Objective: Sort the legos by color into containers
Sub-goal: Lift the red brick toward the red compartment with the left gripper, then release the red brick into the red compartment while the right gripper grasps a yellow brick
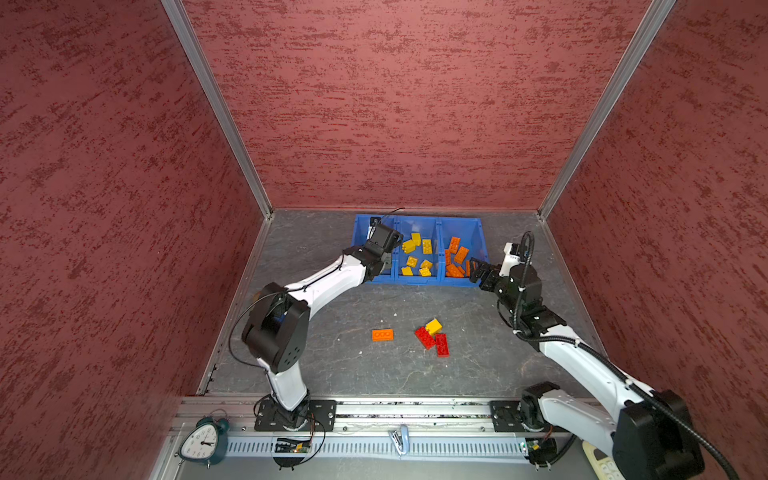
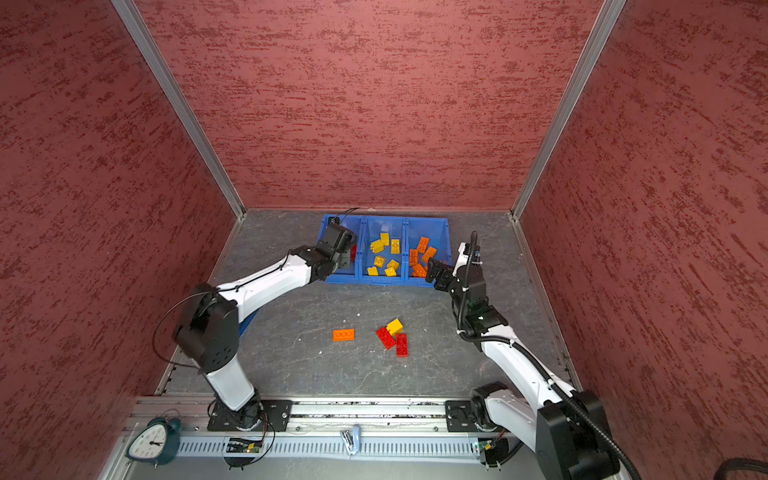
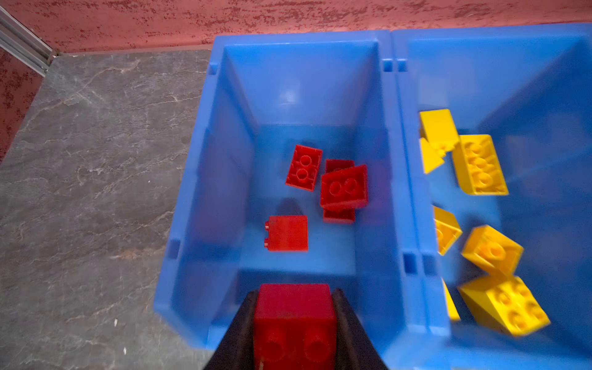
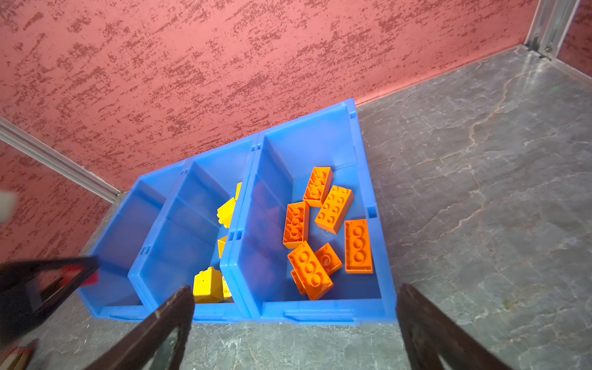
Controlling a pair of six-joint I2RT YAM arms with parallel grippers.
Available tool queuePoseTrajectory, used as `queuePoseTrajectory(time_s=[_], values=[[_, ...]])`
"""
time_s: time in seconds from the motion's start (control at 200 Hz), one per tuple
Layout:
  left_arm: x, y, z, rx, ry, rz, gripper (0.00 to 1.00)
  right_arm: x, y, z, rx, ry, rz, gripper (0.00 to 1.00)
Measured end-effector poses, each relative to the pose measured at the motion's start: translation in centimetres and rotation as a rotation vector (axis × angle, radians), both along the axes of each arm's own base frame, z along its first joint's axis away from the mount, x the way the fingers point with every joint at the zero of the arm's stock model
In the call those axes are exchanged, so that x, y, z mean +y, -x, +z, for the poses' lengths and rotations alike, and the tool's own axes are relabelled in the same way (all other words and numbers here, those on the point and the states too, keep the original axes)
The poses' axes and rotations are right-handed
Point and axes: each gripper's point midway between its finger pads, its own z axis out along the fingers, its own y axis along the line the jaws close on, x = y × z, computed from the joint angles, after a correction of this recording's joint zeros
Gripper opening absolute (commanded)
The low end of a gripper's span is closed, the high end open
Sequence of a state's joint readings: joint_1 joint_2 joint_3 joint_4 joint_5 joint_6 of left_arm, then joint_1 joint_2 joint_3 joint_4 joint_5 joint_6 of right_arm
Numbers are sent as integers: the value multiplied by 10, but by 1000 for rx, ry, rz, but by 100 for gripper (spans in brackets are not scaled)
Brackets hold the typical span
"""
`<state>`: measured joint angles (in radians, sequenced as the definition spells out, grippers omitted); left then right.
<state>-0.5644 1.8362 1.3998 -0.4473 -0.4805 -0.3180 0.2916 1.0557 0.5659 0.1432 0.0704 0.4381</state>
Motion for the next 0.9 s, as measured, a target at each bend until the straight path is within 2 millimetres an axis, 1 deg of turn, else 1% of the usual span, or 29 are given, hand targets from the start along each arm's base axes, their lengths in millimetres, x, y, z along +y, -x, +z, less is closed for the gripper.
queuePoseTrajectory(time_s=[0.06,0.145,0.215,0.286,0.351,0.446,0.516,0.641,0.671,0.751,0.832,0.897], values=[[0,-18,-9,9,-21,22,46,2,2,-4,33,18,16,99],[-1,-35,-16,13,-42,52,62,5,4,-7,62,40,45,99],[-4,-39,-15,10,-54,56,70,10,9,-10,78,55,89,99],[-10,-37,-9,-3,-57,44,79,17,14,-14,98,62,141,96],[-17,-32,-3,-14,-53,26,84,24,19,-19,115,69,193,95],[-25,-16,8,-28,-50,-7,90,36,28,-28,152,86,262,94],[-29,-1,19,-43,-38,-35,93,47,37,-39,190,107,314,94],[-35,23,46,-97,11,-80,98,69,54,-56,244,148,417,93],[-35,27,51,-108,26,-85,100,74,58,-59,254,156,441,93],[-31,35,63,-136,65,-85,99,84,68,-68,287,173,491,91],[-27,41,71,-155,98,-79,99,94,79,-85,353,194,539,89],[-24,45,74,-159,116,-69,100,102,89,-100,414,213,578,88]])
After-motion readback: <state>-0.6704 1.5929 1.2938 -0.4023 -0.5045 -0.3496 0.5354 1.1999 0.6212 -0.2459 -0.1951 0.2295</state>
